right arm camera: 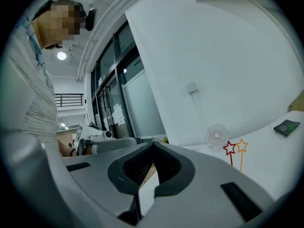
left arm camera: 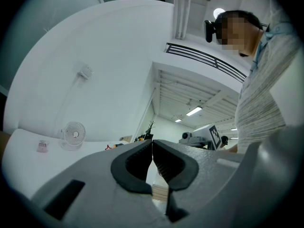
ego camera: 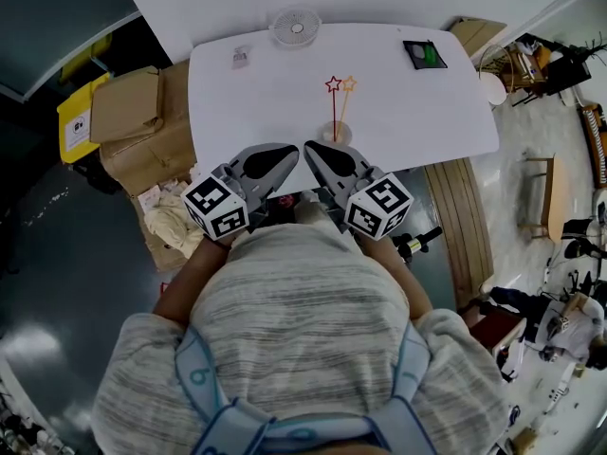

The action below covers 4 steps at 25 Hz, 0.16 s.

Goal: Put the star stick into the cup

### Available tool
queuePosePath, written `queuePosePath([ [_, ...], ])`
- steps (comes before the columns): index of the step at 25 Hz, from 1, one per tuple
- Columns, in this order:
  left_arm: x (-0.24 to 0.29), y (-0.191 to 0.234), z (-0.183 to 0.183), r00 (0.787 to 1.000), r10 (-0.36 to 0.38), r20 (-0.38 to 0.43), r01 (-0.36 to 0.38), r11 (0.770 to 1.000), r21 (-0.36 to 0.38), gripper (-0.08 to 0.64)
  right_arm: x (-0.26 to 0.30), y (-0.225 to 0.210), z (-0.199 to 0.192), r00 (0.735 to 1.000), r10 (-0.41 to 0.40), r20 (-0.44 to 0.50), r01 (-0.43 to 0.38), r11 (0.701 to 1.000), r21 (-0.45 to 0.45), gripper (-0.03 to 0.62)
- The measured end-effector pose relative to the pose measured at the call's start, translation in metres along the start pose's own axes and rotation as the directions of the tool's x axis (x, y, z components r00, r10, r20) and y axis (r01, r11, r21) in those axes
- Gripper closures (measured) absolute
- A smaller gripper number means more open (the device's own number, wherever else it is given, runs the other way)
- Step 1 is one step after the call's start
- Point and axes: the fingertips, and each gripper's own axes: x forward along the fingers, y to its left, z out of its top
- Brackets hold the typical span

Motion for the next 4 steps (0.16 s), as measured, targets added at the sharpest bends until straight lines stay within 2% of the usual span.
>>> queuePosePath([
  [4, -0.0019, 0.0055, 0.0033, 1.000, -0.004, 0.013, 0.004, 1.000, 0.008, 0.545, 0.0040, -0.0019, -0.0006, 1.000, -0.003, -0.005, 0.003, 1.000, 0.007, 0.584],
])
